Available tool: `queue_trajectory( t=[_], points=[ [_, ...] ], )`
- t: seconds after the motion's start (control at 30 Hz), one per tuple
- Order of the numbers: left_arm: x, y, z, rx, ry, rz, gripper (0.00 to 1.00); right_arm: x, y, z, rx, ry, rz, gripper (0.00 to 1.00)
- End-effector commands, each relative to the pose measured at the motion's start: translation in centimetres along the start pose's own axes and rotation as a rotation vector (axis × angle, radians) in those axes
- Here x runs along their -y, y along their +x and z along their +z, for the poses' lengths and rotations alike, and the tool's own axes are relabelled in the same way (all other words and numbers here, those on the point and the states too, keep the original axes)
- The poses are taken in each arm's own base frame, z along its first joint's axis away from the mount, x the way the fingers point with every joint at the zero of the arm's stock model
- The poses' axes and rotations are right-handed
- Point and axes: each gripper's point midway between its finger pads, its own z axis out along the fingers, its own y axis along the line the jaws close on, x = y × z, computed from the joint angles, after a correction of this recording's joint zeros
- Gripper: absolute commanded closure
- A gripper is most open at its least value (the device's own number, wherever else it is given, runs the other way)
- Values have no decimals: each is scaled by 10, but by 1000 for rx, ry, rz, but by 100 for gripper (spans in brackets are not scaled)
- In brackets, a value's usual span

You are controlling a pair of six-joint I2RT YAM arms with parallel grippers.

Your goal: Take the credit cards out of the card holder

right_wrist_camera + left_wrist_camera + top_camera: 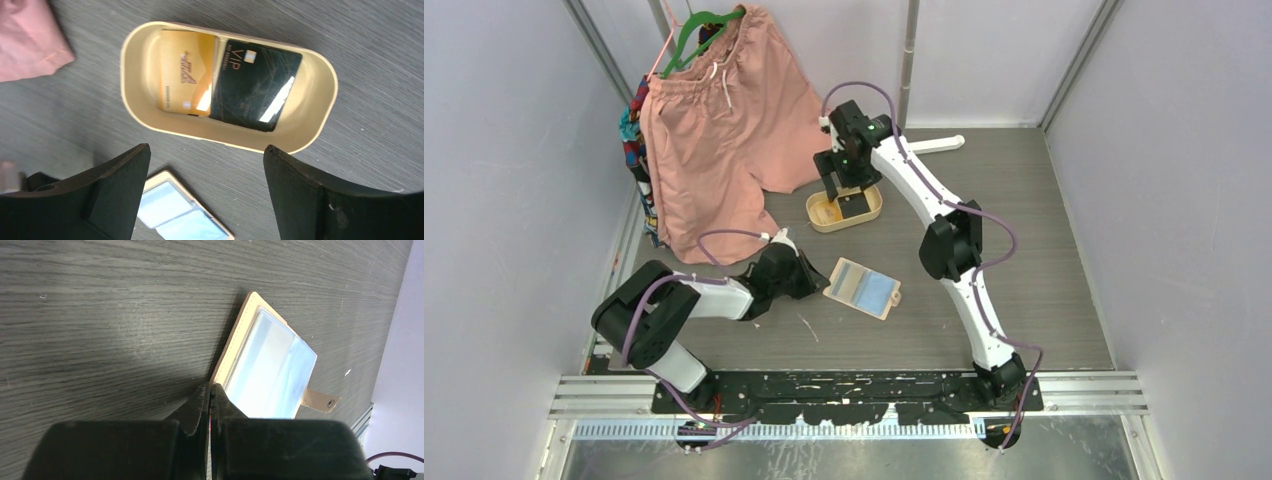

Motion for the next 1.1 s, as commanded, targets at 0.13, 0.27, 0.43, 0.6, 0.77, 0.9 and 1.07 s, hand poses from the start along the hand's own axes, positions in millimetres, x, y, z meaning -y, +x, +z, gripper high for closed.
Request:
queue_trajectory(
  t=[0.13, 0.27, 0.43, 0.6, 0.77, 0.9, 1.07],
  points=[
    [-75, 40, -14, -124, -250, 43, 100, 43, -7, 12, 38, 198, 77, 10],
    [-76, 42, -14, -127, -249, 41, 100, 47, -2, 26, 20, 213, 81, 9],
    [-78, 43, -14, -129, -254, 40, 100, 47, -4, 40, 27, 206, 97, 9],
    [-78, 43, -12, -131, -252, 37, 100, 44, -5, 52, 23, 185, 104, 8],
    [-78, 44, -12, -133, -251, 37, 100, 45, 0, 63, 9, 188, 110, 8],
    [-79, 45, -12, -135, -253, 36, 100, 45, 2, 69, 5, 185, 114, 8],
    [-80, 46, -11, -137, -252, 36, 100, 44, 1, 71, 11, 180, 121, 8]
  ],
)
